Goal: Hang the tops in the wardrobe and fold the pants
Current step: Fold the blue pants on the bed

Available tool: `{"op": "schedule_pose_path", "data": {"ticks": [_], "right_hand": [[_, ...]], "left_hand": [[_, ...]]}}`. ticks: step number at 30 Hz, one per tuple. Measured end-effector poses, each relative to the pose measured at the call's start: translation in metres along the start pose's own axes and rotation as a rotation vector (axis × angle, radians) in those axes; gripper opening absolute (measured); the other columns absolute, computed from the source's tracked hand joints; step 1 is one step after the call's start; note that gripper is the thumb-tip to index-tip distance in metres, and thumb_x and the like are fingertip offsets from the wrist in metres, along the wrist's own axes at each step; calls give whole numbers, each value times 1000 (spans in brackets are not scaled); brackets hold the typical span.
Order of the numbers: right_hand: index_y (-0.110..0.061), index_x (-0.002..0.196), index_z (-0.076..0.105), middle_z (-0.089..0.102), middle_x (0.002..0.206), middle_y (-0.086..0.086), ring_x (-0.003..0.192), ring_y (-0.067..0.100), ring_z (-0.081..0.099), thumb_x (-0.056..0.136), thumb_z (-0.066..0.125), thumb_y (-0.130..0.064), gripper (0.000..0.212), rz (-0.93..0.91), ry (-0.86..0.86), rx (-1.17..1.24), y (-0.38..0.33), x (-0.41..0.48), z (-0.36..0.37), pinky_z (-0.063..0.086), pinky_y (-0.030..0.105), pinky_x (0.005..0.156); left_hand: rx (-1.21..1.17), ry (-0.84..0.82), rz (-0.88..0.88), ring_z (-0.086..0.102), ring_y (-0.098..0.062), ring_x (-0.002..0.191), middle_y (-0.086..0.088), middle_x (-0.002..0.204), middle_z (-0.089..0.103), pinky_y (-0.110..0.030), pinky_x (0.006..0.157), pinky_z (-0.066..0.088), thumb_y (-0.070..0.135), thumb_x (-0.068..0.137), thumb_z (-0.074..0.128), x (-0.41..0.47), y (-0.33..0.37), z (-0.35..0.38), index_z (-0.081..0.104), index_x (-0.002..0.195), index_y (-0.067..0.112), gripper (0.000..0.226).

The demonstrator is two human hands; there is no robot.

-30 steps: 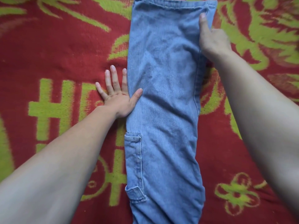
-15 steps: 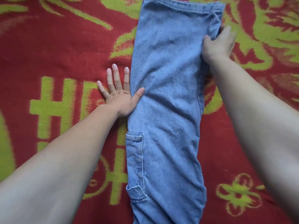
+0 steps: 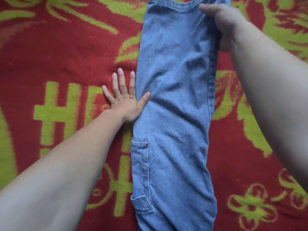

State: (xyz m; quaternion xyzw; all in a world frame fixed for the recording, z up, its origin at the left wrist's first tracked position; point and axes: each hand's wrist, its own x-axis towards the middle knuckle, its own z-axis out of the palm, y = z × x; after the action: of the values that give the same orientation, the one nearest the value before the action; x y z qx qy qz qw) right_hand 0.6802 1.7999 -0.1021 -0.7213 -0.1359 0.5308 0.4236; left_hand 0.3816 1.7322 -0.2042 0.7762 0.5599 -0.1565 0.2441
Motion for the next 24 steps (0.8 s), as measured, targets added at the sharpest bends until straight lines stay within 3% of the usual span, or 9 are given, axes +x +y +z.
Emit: {"op": "schedule_pose_path", "data": {"ticks": [5, 8, 11, 12, 14, 16, 18, 21, 24], "right_hand": [[-8, 95, 67, 68, 83, 9, 69, 21, 70, 77, 65, 1, 21, -328, 33, -87, -23, -30, -2, 57, 31, 57], [-1, 103, 68, 67, 97, 15, 85, 29, 68, 71, 59, 10, 35, -500, -103, -128, -33, -72, -10, 61, 42, 70], [-6, 94, 67, 67, 92, 7, 83, 16, 64, 65, 57, 10, 35, -671, -113, -212, -25, -122, -12, 58, 38, 71], [-5, 91, 65, 66, 88, 4, 79, 10, 61, 67, 58, 6, 28, -738, -86, -303, -16, -137, -14, 54, 33, 68], [-4, 83, 61, 61, 81, 4, 74, 9, 53, 72, 59, -4, 11, -894, 79, -588, 14, -166, -22, 42, 29, 63], [-5, 81, 59, 60, 81, 9, 73, 18, 54, 74, 55, -8, 8, -989, 173, -731, 58, -196, -34, 41, 31, 63], [-6, 82, 59, 61, 85, 13, 80, 30, 61, 74, 52, -5, 11, -1002, 82, -827, 109, -224, -43, 49, 40, 69], [-7, 81, 60, 68, 96, 14, 105, 37, 64, 72, 59, -1, 10, -937, -46, -1064, 178, -244, -64, 50, 48, 90], [-6, 87, 66, 63, 122, 14, 123, 38, 55, 67, 64, 5, 23, -735, -5, -1123, 221, -254, -82, 44, 46, 103]], "left_hand": [[-23, -48, -27, -40, -22, 139, -3, 150, -44, -63, 103, -24, 93, 69, 4, 0, 3, -6, -32, 144, 34, 102], [-59, -86, -29, -32, -22, 143, -3, 156, -35, -60, 107, -20, 91, 72, 29, -7, 3, -22, -19, 151, 34, 109], [-374, 7, -42, 7, -20, 150, -7, 164, 6, -41, 118, 4, 47, 88, 60, -15, -3, -49, 29, 151, 24, 74], [-550, 42, -78, 27, -19, 144, -10, 158, 27, -26, 114, 19, 31, 91, 61, -22, -7, -57, 46, 143, 16, 56], [-764, 89, -183, 54, -17, 115, -13, 136, 57, -9, 84, 37, 18, 94, 55, -48, -14, -67, 62, 126, 6, 35], [-808, 45, -248, 59, -28, 109, -20, 126, 63, -18, 81, 44, 17, 96, 50, -81, -20, -62, 66, 117, 0, 31], [-911, -15, -349, 61, -32, 107, -22, 119, 65, -36, 90, 48, 21, 97, 51, -112, -26, -47, 69, 107, 4, 27], [-1093, -29, -485, 58, -16, 95, -1, 96, 66, -35, 84, 46, 34, 98, 50, -147, -27, -29, 65, 92, 19, 21], [-1245, -32, -541, 60, -10, 92, 2, 96, 67, -36, 82, 47, 53, 99, 38, -157, -24, -22, 64, 95, 21, 41]]}}
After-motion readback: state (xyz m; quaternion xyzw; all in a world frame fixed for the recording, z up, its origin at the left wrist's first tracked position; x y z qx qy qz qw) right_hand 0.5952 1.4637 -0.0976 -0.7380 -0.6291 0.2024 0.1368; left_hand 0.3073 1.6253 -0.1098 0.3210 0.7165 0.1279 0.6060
